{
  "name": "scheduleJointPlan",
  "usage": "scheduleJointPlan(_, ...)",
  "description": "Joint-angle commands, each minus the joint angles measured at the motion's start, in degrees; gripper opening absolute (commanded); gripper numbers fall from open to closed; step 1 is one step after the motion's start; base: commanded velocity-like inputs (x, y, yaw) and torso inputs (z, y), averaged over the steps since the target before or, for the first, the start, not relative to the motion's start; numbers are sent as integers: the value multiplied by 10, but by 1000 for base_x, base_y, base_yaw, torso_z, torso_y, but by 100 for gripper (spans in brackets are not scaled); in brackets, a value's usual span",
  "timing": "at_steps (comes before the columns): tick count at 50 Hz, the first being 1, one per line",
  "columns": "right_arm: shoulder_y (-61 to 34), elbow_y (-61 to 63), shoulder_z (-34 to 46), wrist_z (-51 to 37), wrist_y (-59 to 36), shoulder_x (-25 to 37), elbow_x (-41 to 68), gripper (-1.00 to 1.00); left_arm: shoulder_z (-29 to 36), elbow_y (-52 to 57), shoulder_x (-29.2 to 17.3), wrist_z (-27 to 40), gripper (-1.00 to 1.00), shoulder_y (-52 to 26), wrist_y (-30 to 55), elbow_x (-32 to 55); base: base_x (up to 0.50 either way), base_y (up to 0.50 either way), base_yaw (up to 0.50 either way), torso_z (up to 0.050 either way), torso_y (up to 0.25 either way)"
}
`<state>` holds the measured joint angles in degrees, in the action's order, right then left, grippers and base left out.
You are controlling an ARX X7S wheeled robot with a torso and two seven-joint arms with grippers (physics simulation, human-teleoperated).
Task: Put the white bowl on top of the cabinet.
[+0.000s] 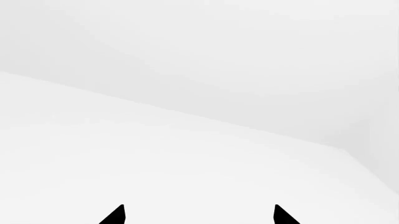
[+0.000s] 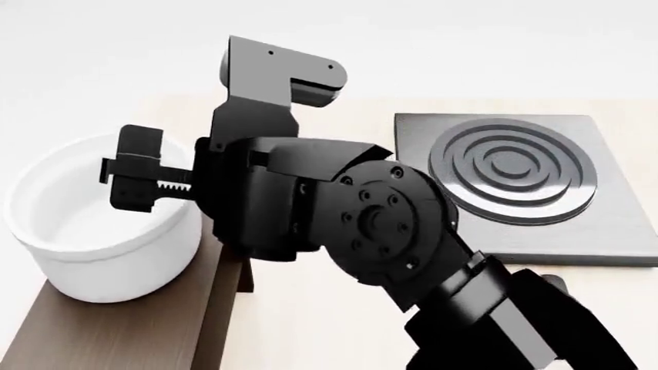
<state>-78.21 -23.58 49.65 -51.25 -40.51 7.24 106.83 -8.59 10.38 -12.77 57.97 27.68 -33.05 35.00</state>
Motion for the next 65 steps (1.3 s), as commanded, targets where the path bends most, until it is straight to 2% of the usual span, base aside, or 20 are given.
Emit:
scheduleJointPlan(1,1,72,-10,-37,16,26,-3,100,1,0,-1,0,100,-1,1,0,0,0,0,0,0)
scheduleJointPlan(16,5,143,-26,-95,33,47,9,100,3,-1,-1,1,100,-3,3,-2,0,0,0,0,0)
scheduleJointPlan(20,9,159,-27,-108,53,53,-17,100,3,0,-1,1,100,-2,1,-1,0,0,0,0,0)
scheduleJointPlan(22,0,204,-24,-101,80,68,-89,100,2,0,-1,1,100,-1,0,0,0,0,0,0,0)
scheduleJointPlan(28,1,259,-42,-115,111,89,-123,100,3,-2,-1,0,100,-2,1,1,0,0,0,0,0)
scheduleJointPlan(45,-89,346,-33,-193,68,124,-158,100,3,-3,-1,-3,100,-1,-3,4,0,0,0,0,0)
scheduleJointPlan(65,-119,385,-65,-229,70,155,-135,100,4,0,-2,0,100,-2,-1,1,0,0,0,0,0)
